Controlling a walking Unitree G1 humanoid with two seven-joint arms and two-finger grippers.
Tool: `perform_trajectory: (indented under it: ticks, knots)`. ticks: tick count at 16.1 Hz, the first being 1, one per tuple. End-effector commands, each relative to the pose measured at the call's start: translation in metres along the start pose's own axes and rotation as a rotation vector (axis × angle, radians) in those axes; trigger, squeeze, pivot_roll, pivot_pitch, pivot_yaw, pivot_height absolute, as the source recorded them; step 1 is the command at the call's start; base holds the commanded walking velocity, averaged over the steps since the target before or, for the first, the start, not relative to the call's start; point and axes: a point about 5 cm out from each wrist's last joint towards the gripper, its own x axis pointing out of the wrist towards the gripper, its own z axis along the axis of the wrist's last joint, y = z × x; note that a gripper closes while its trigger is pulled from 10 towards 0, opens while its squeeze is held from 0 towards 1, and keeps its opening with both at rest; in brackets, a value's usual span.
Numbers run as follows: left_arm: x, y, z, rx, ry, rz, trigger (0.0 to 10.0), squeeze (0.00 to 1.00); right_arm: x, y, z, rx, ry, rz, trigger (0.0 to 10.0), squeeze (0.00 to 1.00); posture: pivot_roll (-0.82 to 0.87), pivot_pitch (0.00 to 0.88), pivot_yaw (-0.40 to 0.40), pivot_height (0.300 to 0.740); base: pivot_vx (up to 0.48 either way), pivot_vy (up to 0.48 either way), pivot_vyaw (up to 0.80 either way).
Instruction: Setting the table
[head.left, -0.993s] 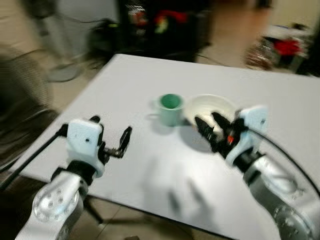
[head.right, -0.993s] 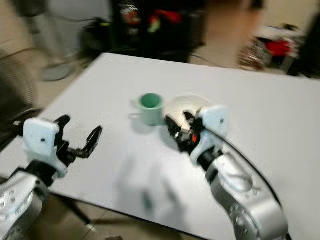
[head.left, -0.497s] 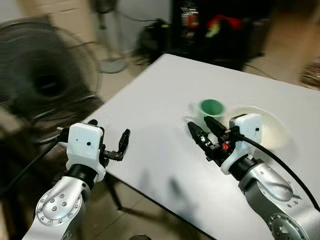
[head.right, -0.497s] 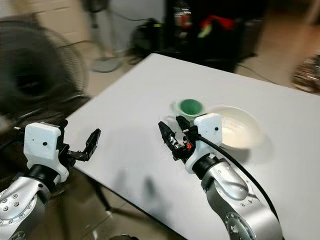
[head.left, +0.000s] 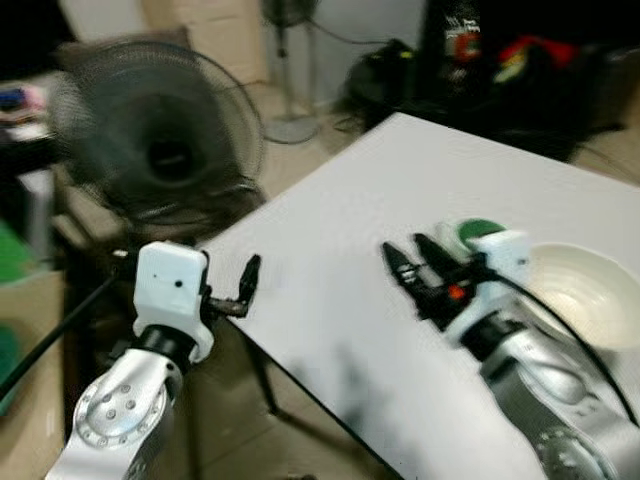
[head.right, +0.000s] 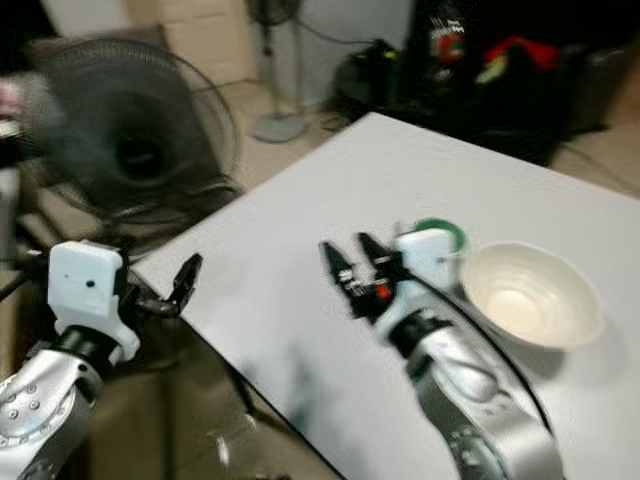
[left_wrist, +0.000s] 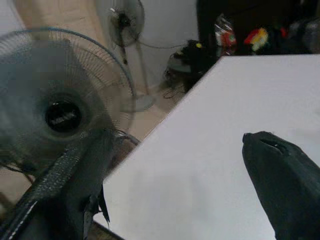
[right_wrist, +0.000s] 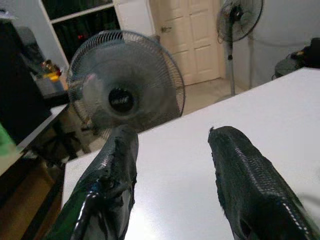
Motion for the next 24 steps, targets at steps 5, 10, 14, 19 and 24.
perform_trajectory:
  ticks: [5,10,14,19,24]
  knots:
    - [0.001,0.003,0.0,0.001,0.005,0.016,10.0,0.0,0.002,0.004,-0.001,0.02,-0.005,0.023,10.0,0.0,0.04,0.0,0.06,0.74,0.0,0.0,0.8]
    - [-0.001,0.003,0.0,-0.02,0.01,0.021,10.0,0.0,0.003,0.003,-0.004,0.052,0.005,0.016,10.0,0.0,0.04,0.0,0.054,0.74,0.0,0.0,0.8]
    - [0.0,0.004,0.001,-0.023,0.008,0.023,10.0,0.0,0.005,0.0,-0.008,0.081,0.017,-0.005,10.0,0.0,0.04,0.0,0.054,0.74,0.0,0.31,0.2]
    - [0.002,0.005,0.002,-0.017,0.007,0.022,10.0,0.0,0.01,-0.001,-0.008,0.092,0.02,-0.006,10.0,0.0,0.05,0.0,0.056,0.74,0.0,0.332,0.0]
    - [0.003,0.006,0.003,-0.013,0.009,0.02,10.0,0.0,0.013,-0.001,-0.009,0.092,0.028,-0.007,10.0,0.0,0.05,0.0,0.055,0.74,0.0,0.335,0.0]
